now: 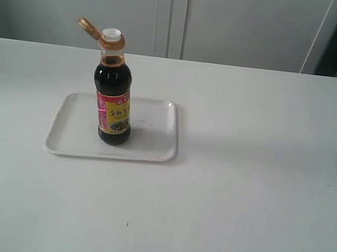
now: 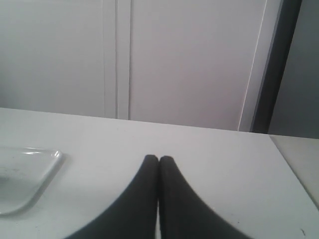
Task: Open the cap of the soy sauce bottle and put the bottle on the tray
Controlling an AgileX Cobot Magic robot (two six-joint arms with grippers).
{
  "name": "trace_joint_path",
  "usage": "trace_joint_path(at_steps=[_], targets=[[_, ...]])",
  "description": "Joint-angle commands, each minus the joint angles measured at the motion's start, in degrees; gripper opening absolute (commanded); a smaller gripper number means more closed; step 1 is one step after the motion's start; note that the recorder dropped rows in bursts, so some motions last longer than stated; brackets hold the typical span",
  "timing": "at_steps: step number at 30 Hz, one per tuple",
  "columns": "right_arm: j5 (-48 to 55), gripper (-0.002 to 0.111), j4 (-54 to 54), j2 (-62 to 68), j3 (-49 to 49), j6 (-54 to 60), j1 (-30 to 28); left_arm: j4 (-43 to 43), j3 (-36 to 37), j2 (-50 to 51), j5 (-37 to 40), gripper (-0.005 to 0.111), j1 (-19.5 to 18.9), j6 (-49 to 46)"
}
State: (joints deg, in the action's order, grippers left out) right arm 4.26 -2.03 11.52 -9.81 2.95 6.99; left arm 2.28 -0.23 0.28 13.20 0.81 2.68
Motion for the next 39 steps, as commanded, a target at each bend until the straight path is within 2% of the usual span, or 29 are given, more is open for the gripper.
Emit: trace_joint_path(at_steps=[1,5,17,26,39], targets=[[3.83,0.000,0.58,-6.57,3.51,-0.49,-0.15,0.72,0.23,-0.28,-0.30,0.000,-0.14,0.02],[7.39,0.000,0.58,-11.52,5.49,-0.49,-0.15,0.72,0.23,-0.28,-0.30,0.000,-0.14,0.02],[7.97,0.000,0.55,-11.52,9.81,-0.49,-0.15,0.72,0.23,-0.28,0.00,0.000,-0.14,0.02],[8.51,0.000,0.77,-11.52,9.81,-0.62,-0.15,0.72,0.23,-0.28,0.00,0.000,-0.14,0.02],[15.66,0.000,1.59,-11.52,9.81,-0.62,-0.15,0.72,0.23,-0.28,0.10,0.000,-0.14,0.02]])
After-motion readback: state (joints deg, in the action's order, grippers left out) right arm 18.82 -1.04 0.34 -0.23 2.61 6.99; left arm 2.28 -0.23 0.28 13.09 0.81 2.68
